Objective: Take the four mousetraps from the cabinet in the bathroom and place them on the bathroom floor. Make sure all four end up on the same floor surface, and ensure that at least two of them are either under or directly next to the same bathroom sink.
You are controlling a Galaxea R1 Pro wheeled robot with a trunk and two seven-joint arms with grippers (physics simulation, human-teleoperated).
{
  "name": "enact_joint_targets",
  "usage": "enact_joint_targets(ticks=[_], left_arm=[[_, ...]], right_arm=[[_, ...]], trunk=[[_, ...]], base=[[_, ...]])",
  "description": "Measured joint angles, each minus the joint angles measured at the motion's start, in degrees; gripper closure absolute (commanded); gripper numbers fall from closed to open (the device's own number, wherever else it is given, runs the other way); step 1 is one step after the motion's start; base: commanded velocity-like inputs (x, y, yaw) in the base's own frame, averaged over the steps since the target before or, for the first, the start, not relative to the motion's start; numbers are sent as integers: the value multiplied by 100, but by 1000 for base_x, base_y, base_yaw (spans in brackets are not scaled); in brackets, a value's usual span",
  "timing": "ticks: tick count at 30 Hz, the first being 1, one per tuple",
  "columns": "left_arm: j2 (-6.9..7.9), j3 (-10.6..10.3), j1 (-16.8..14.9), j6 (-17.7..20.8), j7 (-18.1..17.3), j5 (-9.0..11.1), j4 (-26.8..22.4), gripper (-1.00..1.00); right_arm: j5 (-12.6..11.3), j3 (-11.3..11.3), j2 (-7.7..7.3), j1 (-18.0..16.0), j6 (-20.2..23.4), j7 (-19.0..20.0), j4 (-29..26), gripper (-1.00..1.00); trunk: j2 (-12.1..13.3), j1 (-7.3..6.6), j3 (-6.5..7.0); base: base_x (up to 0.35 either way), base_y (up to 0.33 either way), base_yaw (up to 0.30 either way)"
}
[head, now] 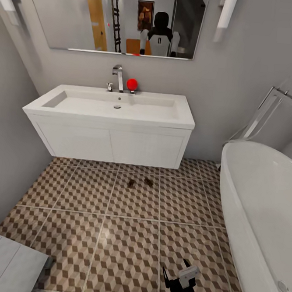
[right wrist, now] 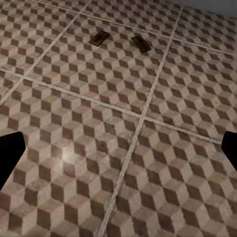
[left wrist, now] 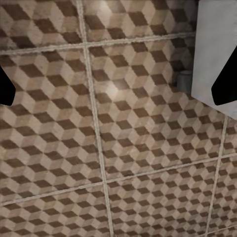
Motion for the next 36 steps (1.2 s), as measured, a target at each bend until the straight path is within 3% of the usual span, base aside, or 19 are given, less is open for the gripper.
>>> enact_joint_targets(ticks=[26,33,36], left_arm=[[-35,-2,-1,0,0,-2,0,-100],[-89,8,1,65,7,-1,-6,-100],[-96,8,0,77,8,-1,-7,-100]], right_arm=[[7,-8,-69,0,2,15,8,-100],[3,-15,-245,-1,-1,22,12,-100],[1,-14,-429,34,-17,36,11,-100]], trunk=[[1043,-571,467],[1324,-725,593],[1444,-791,646]], base=[[0,0,0],[0,0,0],[0,0,0]])
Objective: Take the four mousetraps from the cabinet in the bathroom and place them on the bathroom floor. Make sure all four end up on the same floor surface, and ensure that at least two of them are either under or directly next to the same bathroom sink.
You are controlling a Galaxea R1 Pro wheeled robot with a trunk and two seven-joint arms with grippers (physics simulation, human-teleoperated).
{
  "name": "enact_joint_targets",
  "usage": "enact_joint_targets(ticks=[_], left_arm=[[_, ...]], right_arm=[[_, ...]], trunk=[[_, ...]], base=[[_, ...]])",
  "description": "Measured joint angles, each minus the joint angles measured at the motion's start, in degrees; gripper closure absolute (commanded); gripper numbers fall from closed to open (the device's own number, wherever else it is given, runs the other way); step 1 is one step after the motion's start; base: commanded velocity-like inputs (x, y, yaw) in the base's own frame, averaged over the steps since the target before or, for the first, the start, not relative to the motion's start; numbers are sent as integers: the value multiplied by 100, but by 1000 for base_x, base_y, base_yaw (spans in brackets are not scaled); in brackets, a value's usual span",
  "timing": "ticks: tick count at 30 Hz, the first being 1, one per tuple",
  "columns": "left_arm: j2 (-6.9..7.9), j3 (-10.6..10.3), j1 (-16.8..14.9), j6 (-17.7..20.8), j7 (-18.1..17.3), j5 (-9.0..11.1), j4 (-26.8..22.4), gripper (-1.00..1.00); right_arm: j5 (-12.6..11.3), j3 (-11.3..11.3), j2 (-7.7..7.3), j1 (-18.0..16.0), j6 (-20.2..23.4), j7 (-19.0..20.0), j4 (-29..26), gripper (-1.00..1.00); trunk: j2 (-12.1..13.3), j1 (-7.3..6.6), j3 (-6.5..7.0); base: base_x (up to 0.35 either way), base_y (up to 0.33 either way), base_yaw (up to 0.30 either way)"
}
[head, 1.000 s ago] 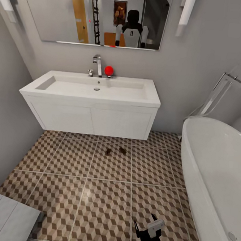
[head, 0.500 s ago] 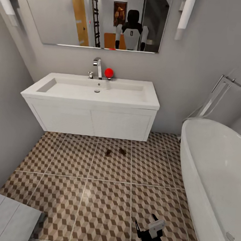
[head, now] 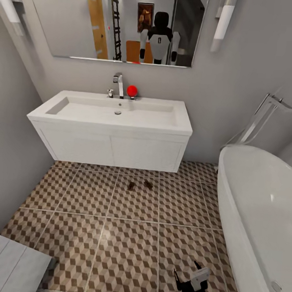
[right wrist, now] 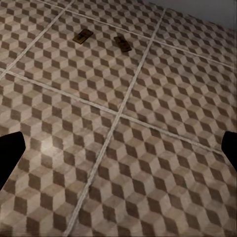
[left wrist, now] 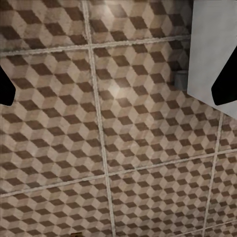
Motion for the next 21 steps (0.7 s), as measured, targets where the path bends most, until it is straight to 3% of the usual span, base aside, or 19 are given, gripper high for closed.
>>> enact_joint_targets(ticks=[4,11,14,17,21], left_arm=[[-48,-4,-1,-2,9,-2,0,-100],[-138,12,-1,0,30,64,-9,-100],[-165,18,-1,1,47,243,-17,-100],[-256,25,-1,11,77,574,-24,-100],[-384,15,-1,20,78,829,-26,-100]], right_arm=[[2,7,-192,113,-29,12,0,-100],[8,11,-270,371,-229,17,1,-100],[9,15,-278,497,-349,14,5,-100],[12,19,-248,604,-400,18,7,-100],[15,24,-93,650,-395,11,8,-100]], trunk=[[161,-88,72],[441,-242,198],[562,-308,251],[682,-374,305],[843,-461,377]], base=[[0,0,0],[0,0,0],[0,0,0],[0,0,0],[0,0,0]])
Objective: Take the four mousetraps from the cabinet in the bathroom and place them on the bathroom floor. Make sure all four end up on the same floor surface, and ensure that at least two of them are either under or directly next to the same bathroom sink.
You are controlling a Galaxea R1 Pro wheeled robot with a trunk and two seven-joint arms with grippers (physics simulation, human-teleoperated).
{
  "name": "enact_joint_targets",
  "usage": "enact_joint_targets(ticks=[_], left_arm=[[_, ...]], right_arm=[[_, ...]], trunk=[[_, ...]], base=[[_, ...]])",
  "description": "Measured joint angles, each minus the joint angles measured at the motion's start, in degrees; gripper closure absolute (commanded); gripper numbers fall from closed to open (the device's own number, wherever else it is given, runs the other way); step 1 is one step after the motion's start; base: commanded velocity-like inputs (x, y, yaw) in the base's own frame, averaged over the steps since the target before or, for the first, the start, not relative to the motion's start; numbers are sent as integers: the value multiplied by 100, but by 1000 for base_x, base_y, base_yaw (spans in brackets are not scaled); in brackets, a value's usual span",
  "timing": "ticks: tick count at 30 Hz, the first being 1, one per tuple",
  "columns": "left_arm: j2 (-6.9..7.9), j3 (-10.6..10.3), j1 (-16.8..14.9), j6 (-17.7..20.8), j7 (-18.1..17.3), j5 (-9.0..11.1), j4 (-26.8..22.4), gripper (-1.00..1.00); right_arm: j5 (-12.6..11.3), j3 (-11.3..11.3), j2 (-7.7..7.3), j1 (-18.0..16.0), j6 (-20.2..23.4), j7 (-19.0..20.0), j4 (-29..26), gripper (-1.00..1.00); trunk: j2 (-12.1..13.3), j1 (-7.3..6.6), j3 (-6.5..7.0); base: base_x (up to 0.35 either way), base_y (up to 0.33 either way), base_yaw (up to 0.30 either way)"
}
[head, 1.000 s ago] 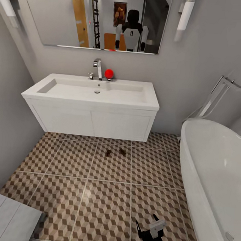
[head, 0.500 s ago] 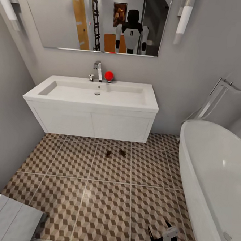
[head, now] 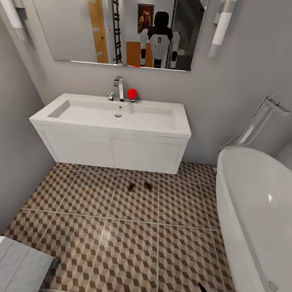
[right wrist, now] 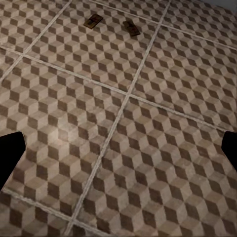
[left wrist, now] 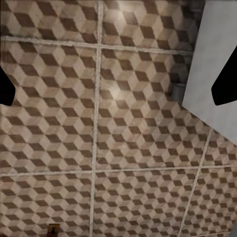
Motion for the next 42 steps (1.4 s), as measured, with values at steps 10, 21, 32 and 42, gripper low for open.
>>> enact_joint_targets(ticks=[10,21,32,42], left_arm=[[-74,-1,3,2,-1,116,10,-100],[-51,-11,3,2,-5,121,18,-100],[-26,-11,1,-7,-16,124,25,-100],[6,-12,4,-14,-29,120,26,-100]], right_arm=[[-10,-7,140,17,19,-27,0,-100],[-14,-8,146,17,26,-38,-3,-100],[-15,-11,146,18,26,-39,-4,-100],[-12,-16,138,18,26,-39,-8,-100]], trunk=[[401,-220,180],[843,-462,377],[965,-528,432],[965,-528,432]], base=[[0,0,0],[0,0,0],[0,0,0],[0,0,0]])
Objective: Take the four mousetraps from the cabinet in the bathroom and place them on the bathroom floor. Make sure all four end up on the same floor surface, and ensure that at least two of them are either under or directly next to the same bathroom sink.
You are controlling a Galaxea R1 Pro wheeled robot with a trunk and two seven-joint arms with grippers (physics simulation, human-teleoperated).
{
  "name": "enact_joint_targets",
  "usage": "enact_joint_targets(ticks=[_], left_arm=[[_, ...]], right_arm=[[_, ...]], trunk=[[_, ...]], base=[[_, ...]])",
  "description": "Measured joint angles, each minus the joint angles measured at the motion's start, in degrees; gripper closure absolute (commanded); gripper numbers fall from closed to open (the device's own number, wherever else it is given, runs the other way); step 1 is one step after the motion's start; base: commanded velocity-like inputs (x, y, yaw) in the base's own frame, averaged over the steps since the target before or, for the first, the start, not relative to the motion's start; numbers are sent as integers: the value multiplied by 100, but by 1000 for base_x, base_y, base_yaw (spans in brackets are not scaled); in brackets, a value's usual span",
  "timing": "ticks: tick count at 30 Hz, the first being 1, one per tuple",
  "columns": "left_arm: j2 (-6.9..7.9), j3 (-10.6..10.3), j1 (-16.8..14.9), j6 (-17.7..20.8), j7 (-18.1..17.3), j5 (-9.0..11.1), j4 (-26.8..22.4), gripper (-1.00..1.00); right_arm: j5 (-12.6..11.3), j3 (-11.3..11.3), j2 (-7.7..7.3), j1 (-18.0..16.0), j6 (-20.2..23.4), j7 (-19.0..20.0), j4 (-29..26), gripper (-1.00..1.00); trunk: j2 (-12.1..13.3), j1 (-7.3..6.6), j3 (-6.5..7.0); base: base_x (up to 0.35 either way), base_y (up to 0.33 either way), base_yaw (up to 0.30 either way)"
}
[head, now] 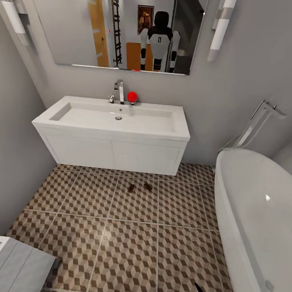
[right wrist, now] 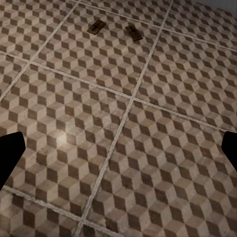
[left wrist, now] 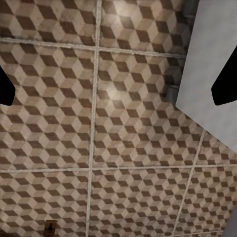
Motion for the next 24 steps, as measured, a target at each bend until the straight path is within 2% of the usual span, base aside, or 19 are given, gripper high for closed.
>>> enact_joint_targets(ticks=[15,24], left_arm=[[-2,0,-3,12,5,0,1,-100],[-6,1,-3,15,6,1,7,-100]], right_arm=[[0,0,-4,0,0,-8,0,-100],[0,0,-9,-3,0,-8,-1,-100]], trunk=[[0,0,0],[360,-197,161]], base=[[0,0,0],[0,0,0]])
